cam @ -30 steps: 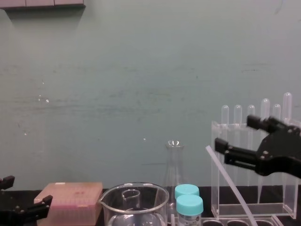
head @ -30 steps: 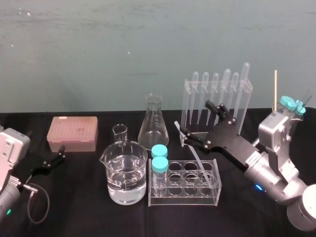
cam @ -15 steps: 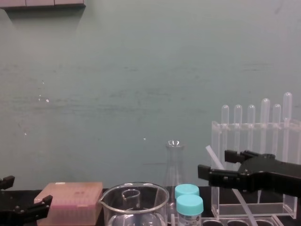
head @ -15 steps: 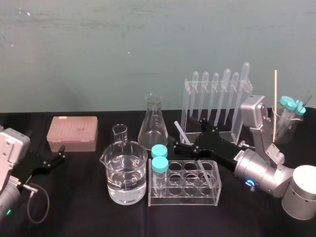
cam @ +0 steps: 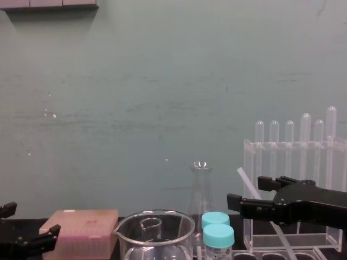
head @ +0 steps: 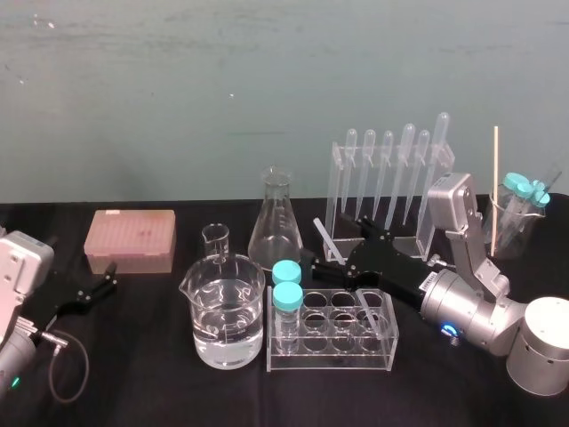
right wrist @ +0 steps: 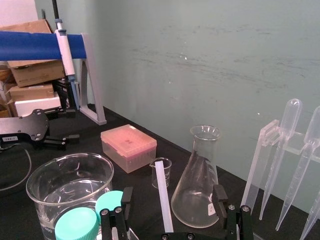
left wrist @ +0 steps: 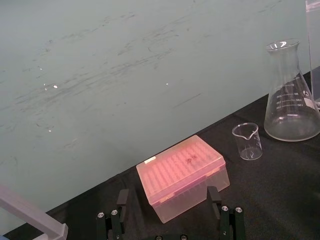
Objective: Pick up the stirring rod with one hand, then place it down.
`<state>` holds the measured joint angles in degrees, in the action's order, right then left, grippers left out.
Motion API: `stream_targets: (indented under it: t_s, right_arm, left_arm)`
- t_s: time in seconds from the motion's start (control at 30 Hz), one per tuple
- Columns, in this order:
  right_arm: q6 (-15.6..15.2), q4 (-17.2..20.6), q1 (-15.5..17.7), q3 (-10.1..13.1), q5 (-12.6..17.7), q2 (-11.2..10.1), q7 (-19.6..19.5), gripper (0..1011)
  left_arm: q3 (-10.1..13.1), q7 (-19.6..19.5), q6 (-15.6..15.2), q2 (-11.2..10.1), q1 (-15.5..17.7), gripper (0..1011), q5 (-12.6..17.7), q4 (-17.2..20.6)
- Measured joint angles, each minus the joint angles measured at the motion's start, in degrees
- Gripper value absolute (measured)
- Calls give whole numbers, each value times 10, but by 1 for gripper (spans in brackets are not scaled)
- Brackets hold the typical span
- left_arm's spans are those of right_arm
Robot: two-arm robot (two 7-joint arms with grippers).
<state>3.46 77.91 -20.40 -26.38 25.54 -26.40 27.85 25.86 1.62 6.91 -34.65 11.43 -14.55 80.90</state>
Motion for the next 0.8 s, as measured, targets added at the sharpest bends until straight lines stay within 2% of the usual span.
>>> stream_targets:
  t_s: [0.37,0.63,0.67,0.7,0.8]
  right_arm:
    - [0,0,0,0,1,0,0,996]
    - [1,0,0,0,2,0,0,820]
    - [1,0,0,0,2,0,0,764]
    - [1,0,0,0,2,0,0,764]
    - [1,0,0,0,2,0,0,651]
  left_arm:
    - [0,0,0,0,0,1000,0,0]
    - [0,0,0,0,0,1000,0,0]
    - [0,0,0,0,0,1000,0,0]
    - [0,0,0,0,0,1000,0,0]
    - [0,0,0,0,0,1000,0,0]
